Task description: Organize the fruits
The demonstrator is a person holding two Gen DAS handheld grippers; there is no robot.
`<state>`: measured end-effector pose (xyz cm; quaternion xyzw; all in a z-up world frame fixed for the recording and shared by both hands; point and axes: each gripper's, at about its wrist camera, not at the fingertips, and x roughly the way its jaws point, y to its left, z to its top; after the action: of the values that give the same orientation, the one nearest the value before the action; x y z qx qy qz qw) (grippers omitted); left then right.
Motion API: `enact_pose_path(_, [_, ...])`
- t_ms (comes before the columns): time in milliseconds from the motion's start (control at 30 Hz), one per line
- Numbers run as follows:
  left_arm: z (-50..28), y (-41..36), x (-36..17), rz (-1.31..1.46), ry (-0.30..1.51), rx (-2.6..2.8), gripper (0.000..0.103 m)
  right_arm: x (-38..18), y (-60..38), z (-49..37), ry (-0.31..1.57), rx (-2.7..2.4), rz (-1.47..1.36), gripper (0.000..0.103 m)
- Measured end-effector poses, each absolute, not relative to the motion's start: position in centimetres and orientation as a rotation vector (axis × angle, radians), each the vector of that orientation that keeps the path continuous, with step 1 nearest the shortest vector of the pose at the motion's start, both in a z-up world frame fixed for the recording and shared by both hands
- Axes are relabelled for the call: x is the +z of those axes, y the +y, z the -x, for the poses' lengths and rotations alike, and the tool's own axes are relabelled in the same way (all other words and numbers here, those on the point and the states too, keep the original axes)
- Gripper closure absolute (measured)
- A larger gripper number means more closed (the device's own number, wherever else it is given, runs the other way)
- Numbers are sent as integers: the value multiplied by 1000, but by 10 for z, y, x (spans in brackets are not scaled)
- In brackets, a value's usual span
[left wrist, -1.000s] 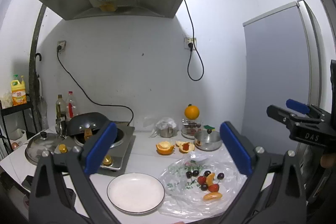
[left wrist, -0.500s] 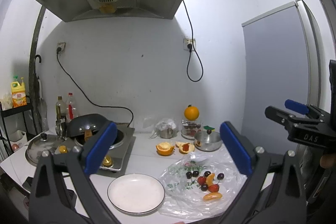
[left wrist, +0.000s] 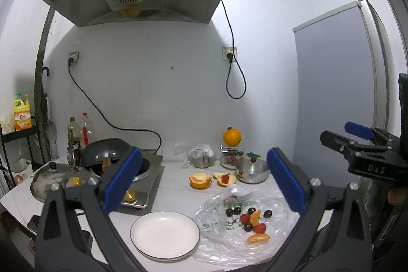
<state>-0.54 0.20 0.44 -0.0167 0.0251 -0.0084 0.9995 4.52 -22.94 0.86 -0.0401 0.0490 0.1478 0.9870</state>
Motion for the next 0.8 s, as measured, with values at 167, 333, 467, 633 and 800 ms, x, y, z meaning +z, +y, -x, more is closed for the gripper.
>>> enact_pose_path(167, [6, 2, 5, 29, 49, -17, 3, 8, -229, -47, 101, 300, 83, 9])
enact_pose_path(333, [6, 3, 5, 29, 47, -17, 3, 8, -227, -46, 101, 302, 86, 9])
enact_pose_path(467, [6, 2, 5, 28, 47, -19, 3, 7, -227, -45, 101, 302, 84, 9])
enact_pose_path(633, [7, 2, 4, 24, 45, -23, 3, 7, -225, -45, 105, 302, 85, 9])
enact_pose_path(800, [7, 2, 4, 25, 44, -22, 3, 7, -224, -45, 106, 303, 86, 9])
